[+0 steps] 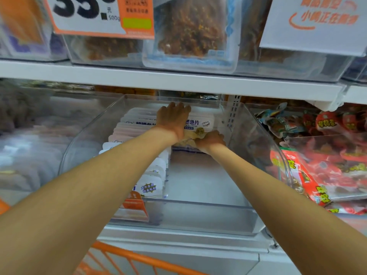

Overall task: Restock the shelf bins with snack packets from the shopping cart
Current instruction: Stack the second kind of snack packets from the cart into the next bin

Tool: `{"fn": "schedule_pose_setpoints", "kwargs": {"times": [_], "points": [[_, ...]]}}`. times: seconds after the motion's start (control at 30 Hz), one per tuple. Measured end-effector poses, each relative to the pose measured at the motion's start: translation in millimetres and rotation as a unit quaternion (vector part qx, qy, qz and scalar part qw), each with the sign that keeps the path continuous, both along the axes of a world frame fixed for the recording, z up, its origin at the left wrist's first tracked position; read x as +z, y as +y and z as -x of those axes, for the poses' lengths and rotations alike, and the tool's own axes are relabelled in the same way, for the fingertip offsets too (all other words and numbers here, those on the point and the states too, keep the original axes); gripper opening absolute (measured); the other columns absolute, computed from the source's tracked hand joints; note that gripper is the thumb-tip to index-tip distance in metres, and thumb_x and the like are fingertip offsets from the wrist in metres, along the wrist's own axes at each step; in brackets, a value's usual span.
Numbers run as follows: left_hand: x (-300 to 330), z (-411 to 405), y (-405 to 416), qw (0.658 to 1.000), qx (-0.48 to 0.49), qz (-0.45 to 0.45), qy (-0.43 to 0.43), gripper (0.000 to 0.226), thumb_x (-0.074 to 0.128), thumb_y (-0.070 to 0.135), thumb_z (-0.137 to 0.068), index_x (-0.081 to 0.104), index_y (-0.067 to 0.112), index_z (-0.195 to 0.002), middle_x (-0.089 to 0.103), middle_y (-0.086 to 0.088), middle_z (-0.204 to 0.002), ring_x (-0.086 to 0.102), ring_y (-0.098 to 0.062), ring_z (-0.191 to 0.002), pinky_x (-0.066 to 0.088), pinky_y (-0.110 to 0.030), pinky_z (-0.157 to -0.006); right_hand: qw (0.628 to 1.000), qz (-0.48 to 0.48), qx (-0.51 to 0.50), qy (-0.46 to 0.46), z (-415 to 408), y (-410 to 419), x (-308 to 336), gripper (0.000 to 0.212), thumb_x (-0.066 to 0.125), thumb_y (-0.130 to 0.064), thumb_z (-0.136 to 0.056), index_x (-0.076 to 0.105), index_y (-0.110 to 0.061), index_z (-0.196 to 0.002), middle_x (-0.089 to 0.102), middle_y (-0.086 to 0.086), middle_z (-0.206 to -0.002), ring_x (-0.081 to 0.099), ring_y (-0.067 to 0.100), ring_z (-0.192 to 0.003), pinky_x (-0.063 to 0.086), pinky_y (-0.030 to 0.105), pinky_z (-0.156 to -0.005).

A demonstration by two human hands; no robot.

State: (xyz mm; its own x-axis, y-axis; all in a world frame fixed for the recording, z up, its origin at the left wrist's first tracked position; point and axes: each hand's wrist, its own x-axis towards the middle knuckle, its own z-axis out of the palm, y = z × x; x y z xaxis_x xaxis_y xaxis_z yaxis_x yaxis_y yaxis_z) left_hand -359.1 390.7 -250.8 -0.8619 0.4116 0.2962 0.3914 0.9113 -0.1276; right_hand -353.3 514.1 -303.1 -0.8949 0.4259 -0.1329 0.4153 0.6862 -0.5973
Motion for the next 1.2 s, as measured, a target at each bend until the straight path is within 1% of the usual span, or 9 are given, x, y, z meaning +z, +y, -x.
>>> {"fn": "schedule_pose_setpoints", "kwargs": {"times": [0.17,0.27,0.37,0.63,0.8,0.97,1.07,1.13,1.2], "points": [[19,-17,-14,0.999,0.016,-0.025,-0.012,0.060,0.066,0.020,-0.085,0.041,0.023,-0.140,0.046,-0.004,-0.138,0.042,-0.025,-0.129,0.038,-0.039,-0.100,0.999,-0.028,0.031,-0.016,-20,4,16,0.070,0.055,-0.034,-0.090,0.023,-0.002,-0.143,0.030,0.016,-0.142,0.040,0.032,-0.128,0.045,0.035,-0.088],[30,-40,-27,0.997,0.035,-0.048,-0.045,0.047,0.060,0.027,-0.089,0.047,0.027,-0.134,0.050,-0.003,-0.134,0.045,-0.025,-0.124,0.040,-0.035,-0.098,0.997,-0.003,0.075,-0.008,-45,7,36,0.073,0.063,-0.047,-0.075,0.041,-0.005,-0.131,0.047,0.015,-0.129,0.051,0.030,-0.117,0.052,0.041,-0.089],[40,-79,-43,0.990,0.037,-0.121,-0.056,0.035,0.055,0.025,-0.089,0.058,0.025,-0.124,0.059,-0.005,-0.127,0.052,-0.028,-0.116,0.047,-0.035,-0.092,0.987,0.032,0.158,0.021,-85,7,60,0.030,0.061,-0.033,-0.088,0.061,-0.005,-0.097,0.060,0.012,-0.092,0.060,0.029,-0.089,0.052,0.038,-0.075],[28,-210,-105,0.918,0.024,-0.370,-0.137,0.007,0.058,0.033,-0.076,0.062,0.039,-0.075,0.069,0.014,-0.080,0.065,-0.012,-0.077,0.053,-0.031,-0.076,0.915,0.162,0.365,0.062,-224,-15,102,0.010,0.058,-0.014,-0.094,0.066,-0.015,-0.089,0.064,0.000,-0.071,0.057,0.005,-0.056,0.042,0.016,-0.048],[-7,-262,-139,0.901,0.000,-0.395,-0.177,0.027,0.067,0.017,-0.084,0.058,0.043,-0.081,0.069,0.013,-0.093,0.067,-0.010,-0.079,0.055,-0.039,-0.078,0.879,0.123,0.461,0.017,-275,-45,78,0.011,0.057,-0.010,-0.094,0.067,-0.014,-0.094,0.066,0.004,-0.075,0.061,0.008,-0.060,0.049,0.020,-0.055],[-6,-291,-141,0.944,-0.019,-0.329,-0.012,0.014,0.065,0.026,-0.087,0.059,0.035,-0.096,0.060,0.020,-0.094,0.060,0.003,-0.081,0.047,-0.027,-0.063,0.791,-0.159,0.572,-0.147,-295,-87,21,0.035,0.048,-0.025,-0.099,0.051,-0.014,-0.132,0.057,0.010,-0.127,0.057,0.026,-0.109,0.048,0.039,-0.092],[-20,-293,-158,0.949,0.031,-0.194,-0.248,0.010,0.058,0.038,-0.092,0.060,0.037,-0.101,0.063,0.019,-0.104,0.062,-0.004,-0.095,0.049,-0.028,-0.076,0.712,-0.192,0.611,-0.287,-302,-102,2,0.073,0.049,-0.050,-0.095,0.020,-0.014,-0.151,0.025,0.007,-0.156,0.033,0.029,-0.138,0.033,0.044,-0.110],[-32,-294,-168,0.876,0.038,-0.018,-0.481,0.034,0.050,0.041,-0.098,0.053,0.027,-0.129,0.053,0.006,-0.134,0.054,-0.014,-0.118,0.044,-0.032,-0.096,0.685,-0.161,0.607,-0.369,-304,-104,-8,0.094,0.056,-0.059,-0.086,0.003,-0.021,-0.154,0.004,-0.002,-0.161,0.016,0.025,-0.147,0.024,0.047,-0.116],[-35,-298,-170,0.782,0.024,0.133,-0.609,0.056,0.037,0.047,-0.100,0.037,0.014,-0.145,0.039,-0.003,-0.148,0.041,-0.022,-0.133,0.035,-0.035,-0.108,0.684,-0.173,0.618,-0.347,-307,-104,-14,0.103,0.064,-0.058,-0.081,0.000,-0.024,-0.153,0.003,-0.003,-0.161,0.014,0.024,-0.147,0.023,0.047,-0.117]]}}
